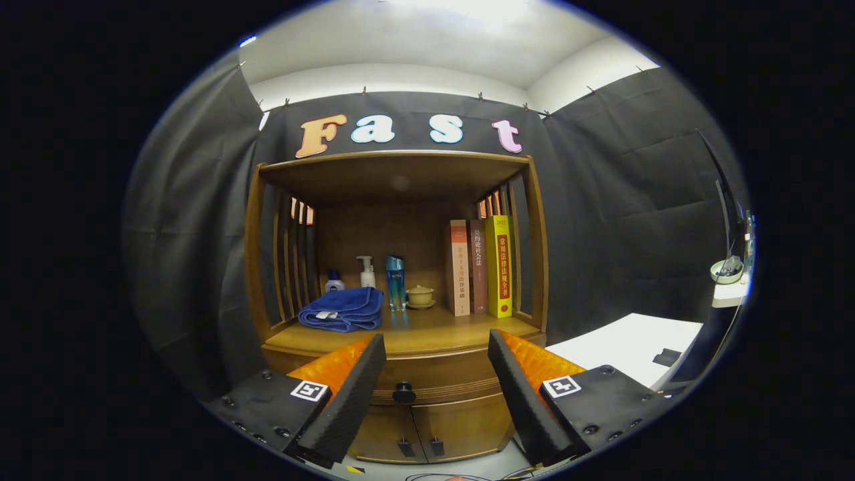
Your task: Pull open the drawer, take out the items inside it, and place them on the countertop above the cabinet.
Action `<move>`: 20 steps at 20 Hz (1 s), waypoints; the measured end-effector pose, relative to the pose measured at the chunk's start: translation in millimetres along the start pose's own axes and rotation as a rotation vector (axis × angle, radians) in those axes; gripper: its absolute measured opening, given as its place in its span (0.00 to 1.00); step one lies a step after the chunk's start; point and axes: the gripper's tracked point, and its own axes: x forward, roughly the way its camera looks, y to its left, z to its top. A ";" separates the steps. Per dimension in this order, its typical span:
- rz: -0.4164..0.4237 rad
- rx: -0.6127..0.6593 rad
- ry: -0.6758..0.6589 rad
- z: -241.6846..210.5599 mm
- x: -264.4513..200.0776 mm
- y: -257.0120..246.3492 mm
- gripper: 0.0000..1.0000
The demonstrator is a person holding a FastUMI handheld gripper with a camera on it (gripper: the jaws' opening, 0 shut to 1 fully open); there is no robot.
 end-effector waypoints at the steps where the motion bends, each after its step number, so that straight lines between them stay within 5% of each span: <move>1: 0.001 0.000 0.000 -0.5 -0.7 0.4 1.00; 11: 0.040 -0.024 0.002 -21.5 6.4 12.9 1.00; 20: 0.095 -0.012 0.063 -123.6 38.6 47.5 1.00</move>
